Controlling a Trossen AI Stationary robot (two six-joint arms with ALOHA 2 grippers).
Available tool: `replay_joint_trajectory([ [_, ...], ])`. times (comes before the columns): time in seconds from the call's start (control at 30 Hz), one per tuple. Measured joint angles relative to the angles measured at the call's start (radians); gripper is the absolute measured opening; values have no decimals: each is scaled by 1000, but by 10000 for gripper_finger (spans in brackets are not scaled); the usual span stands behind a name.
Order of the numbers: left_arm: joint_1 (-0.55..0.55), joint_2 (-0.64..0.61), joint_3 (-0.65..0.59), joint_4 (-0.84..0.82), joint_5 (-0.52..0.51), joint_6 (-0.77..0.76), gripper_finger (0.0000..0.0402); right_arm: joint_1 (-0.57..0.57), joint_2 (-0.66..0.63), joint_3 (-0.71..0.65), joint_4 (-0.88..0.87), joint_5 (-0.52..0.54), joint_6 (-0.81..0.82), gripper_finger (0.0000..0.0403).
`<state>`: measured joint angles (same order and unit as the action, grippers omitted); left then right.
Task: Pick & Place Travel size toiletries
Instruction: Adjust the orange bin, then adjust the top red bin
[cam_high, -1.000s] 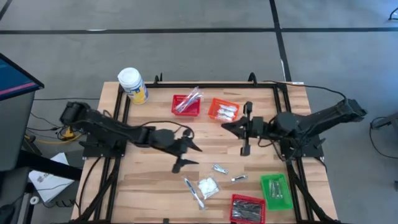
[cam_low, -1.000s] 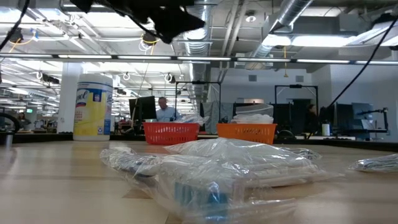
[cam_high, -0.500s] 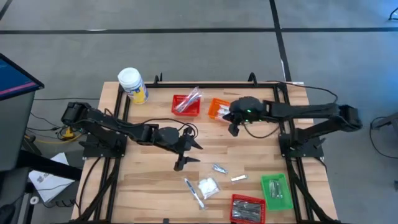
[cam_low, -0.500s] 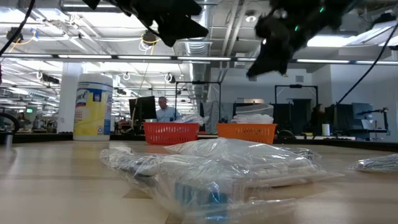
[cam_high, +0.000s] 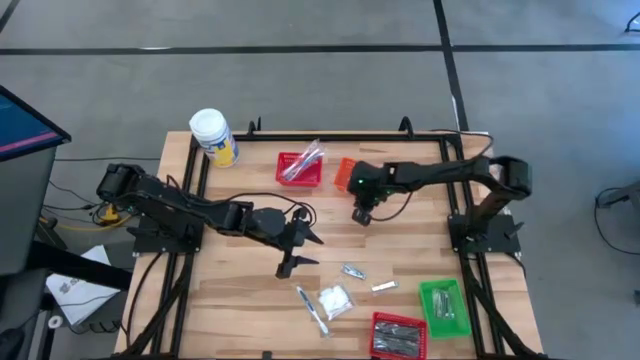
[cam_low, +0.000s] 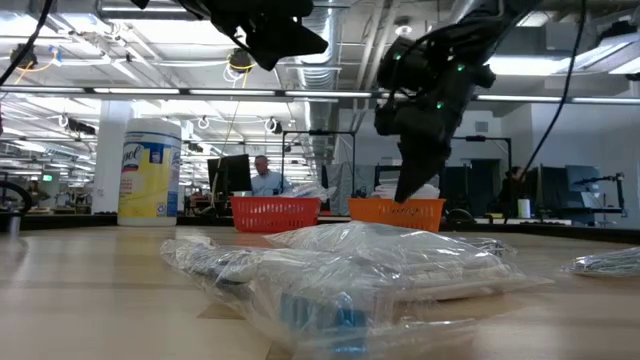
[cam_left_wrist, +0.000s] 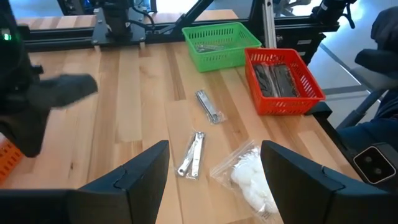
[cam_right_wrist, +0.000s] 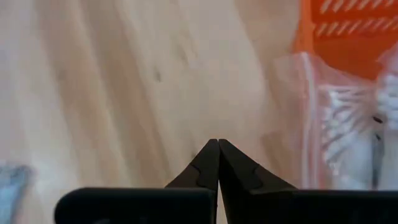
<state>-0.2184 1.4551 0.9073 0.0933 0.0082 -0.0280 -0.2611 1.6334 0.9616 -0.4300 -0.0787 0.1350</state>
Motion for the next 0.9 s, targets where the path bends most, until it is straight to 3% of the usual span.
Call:
replay_joint_trajectory([
  [0.3, 1, 0, 0, 3, -2, 2, 246, -40, 104, 60, -91, 182, 23, 0],
  [0.5, 1, 0, 0, 3, -8, 5, 246, -67, 107, 62, -87, 306, 29, 0],
  [0.7, 2, 0, 0, 3, -8, 5, 246, -20, 33, 62, -106, 313, 38, 0],
  [0.9, 2, 0, 0, 4, -8, 5, 246, 111, -137, 62, -105, 313, 34, 0],
])
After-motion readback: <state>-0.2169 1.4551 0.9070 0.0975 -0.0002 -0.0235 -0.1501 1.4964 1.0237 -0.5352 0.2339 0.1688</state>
